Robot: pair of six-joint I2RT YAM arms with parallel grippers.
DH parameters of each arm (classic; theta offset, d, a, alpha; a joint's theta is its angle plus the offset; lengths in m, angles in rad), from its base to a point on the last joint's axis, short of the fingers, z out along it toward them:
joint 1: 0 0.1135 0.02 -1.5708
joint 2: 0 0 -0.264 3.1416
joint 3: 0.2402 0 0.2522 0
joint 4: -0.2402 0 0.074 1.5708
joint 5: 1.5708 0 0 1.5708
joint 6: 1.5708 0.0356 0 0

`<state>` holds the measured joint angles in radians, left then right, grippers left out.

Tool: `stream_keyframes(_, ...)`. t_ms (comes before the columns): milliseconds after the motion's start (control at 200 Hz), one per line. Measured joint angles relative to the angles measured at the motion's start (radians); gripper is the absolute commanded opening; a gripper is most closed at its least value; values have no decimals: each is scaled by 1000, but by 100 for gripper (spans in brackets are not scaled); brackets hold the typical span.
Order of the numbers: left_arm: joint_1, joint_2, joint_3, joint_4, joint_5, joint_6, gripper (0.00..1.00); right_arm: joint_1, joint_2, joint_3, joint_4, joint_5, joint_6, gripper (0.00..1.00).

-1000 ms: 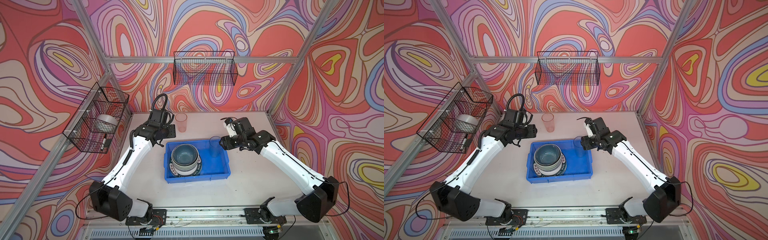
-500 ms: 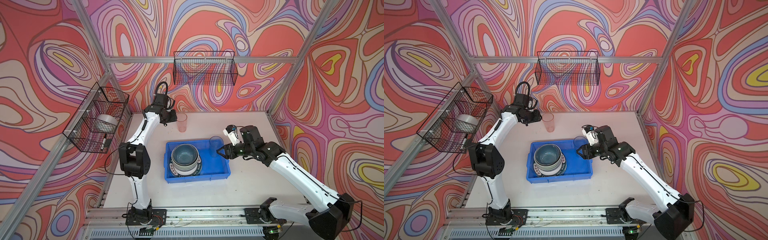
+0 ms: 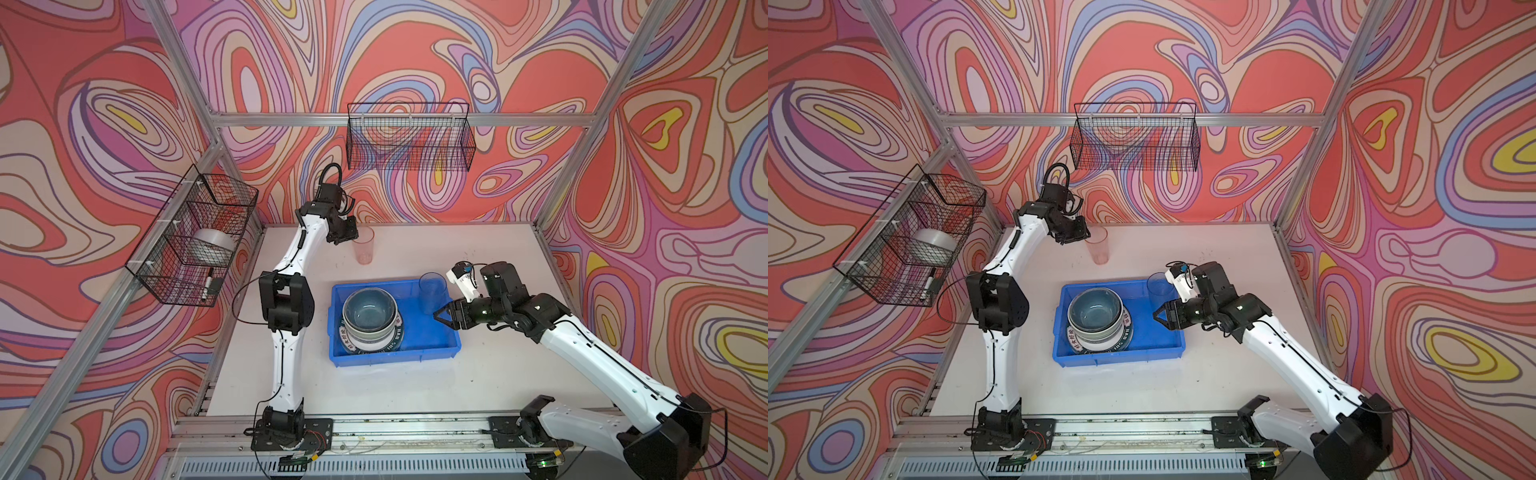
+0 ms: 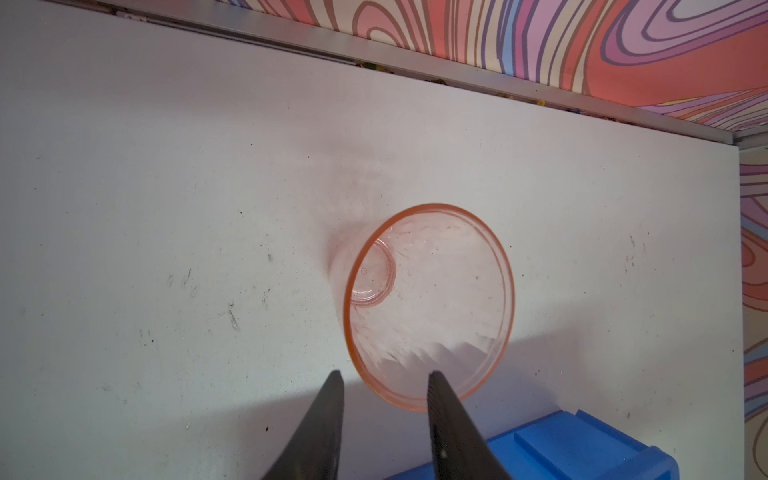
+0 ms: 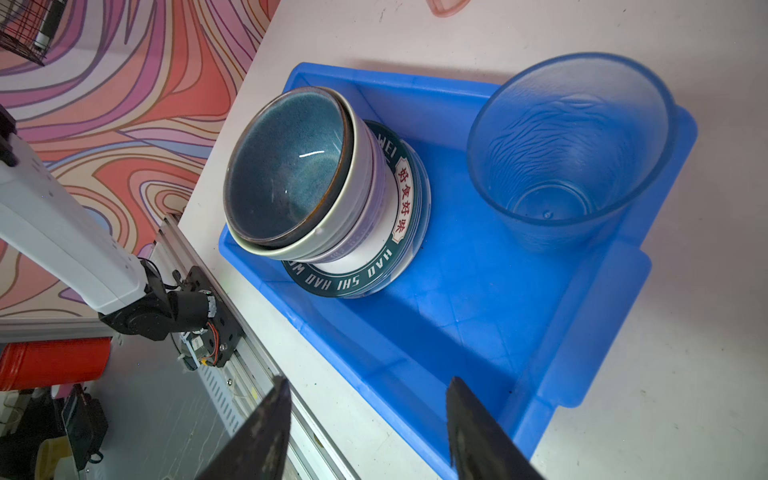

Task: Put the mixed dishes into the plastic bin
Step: 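Grasp the pink tumbler with the left gripper while the right gripper lifts away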

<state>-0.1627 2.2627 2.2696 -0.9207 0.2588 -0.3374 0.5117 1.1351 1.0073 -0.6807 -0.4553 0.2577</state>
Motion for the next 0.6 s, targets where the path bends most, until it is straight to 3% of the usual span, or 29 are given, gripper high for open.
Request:
stream_keyframes(331, 0, 38, 40, -31, -17, 0, 35, 0, 8, -2, 32, -14, 21, 59)
stream_keyframes(601, 0, 79, 42, -35, -16, -8, 27, 0, 13, -2, 38, -14, 33, 58)
